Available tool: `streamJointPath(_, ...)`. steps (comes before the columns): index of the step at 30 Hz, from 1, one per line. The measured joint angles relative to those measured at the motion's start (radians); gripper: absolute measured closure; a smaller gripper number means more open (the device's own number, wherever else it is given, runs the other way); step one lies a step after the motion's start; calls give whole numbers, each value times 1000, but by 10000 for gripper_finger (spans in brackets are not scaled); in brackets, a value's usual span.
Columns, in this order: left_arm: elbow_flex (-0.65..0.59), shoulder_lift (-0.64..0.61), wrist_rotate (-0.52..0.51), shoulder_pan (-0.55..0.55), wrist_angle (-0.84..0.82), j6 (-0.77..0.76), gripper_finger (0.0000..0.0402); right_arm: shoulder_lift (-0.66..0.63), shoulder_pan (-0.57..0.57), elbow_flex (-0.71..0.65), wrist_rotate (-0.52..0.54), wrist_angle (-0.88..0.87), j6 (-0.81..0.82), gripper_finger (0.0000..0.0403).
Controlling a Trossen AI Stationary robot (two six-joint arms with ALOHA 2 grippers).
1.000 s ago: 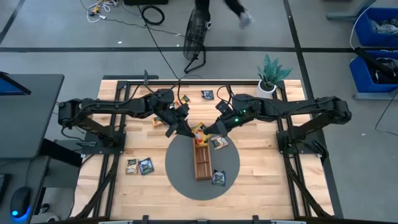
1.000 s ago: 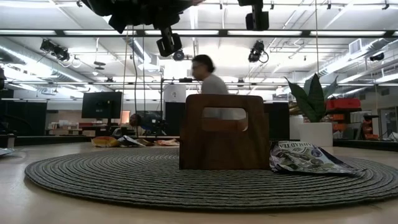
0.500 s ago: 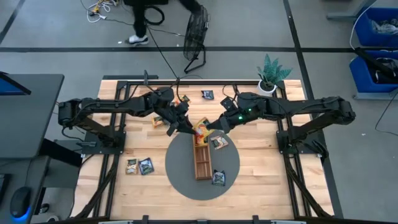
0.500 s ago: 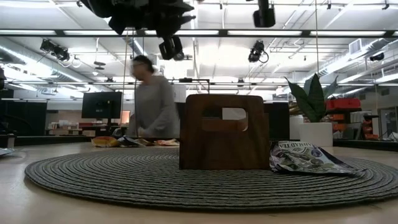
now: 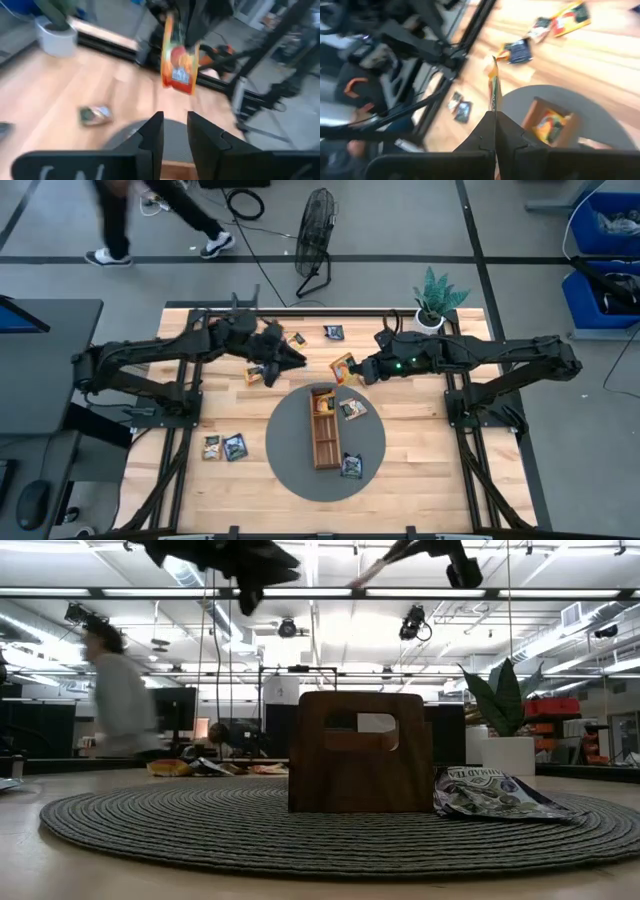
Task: Pick & Place Tea
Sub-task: Put the orange tea bag into the top section of the wooden organizer
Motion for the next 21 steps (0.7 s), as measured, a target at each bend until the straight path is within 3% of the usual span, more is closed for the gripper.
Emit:
streamJointPath(6,-1,-137,-115,-1,-57,48,333,14,22,0,104,-17,52,403)
streamJointPath(21,-1,-439,-395,0,-224,112,335,218,72,0,148,53,161,403)
